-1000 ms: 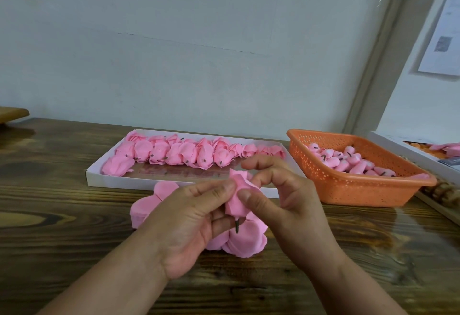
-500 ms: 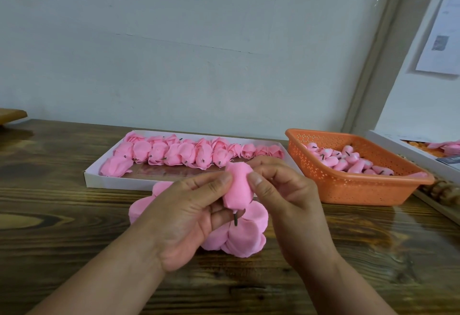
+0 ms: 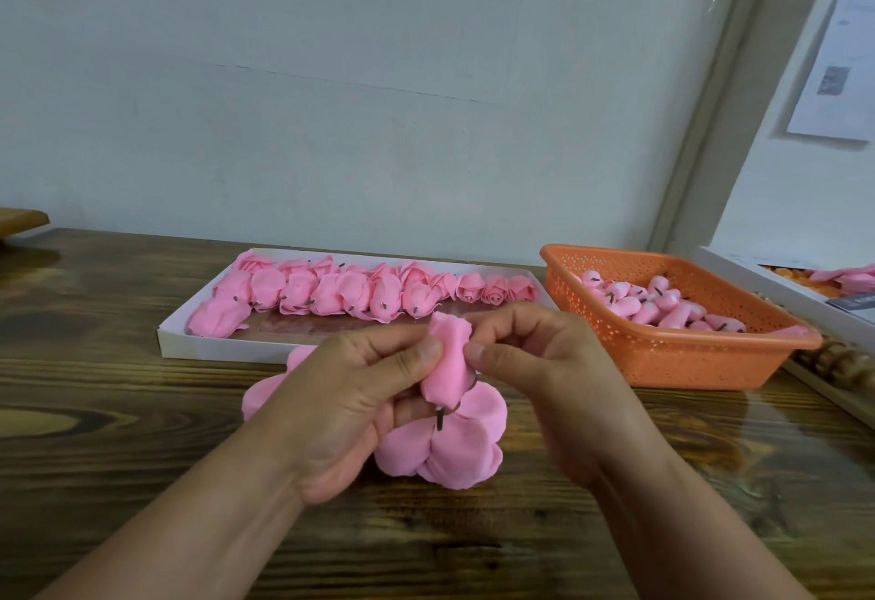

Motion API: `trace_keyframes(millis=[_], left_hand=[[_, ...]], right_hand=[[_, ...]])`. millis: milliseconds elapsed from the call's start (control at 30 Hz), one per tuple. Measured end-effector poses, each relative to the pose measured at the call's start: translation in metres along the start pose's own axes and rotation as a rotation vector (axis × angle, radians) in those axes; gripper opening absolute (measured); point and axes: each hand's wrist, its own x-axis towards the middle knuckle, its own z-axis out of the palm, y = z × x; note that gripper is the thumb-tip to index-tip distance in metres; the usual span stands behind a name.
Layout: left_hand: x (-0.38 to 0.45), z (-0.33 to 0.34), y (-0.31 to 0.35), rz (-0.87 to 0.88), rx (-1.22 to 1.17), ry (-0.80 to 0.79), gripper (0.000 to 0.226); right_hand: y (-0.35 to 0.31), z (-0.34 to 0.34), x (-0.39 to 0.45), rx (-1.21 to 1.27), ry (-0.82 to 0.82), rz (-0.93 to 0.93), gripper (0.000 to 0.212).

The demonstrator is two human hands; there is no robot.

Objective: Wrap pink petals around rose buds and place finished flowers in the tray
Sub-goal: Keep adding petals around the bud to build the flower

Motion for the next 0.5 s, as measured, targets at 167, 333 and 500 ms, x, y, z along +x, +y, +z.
trace_keyframes(millis=[167, 333, 500], left_hand=[[0.0002, -0.0025, -0.0032, 0.02, 0.05, -0.007, 0.028], [0.0001, -0.006, -0.0024, 0.035, 0.031, -0.043, 0.032], [0.0, -0.0084, -0.0052, 0.031, 0.098, -0.031, 0.027]], right_hand=[[0.0013, 0.0009, -0.0026, 0.006, 0.019, -0.029, 0.02], [-0.0007, 0.0007, -0.0021, 0.064, -0.031, 0.068, 0.012], [-0.0078, 0.0033, -0.0057, -0.07, -0.043, 0.022, 0.016]])
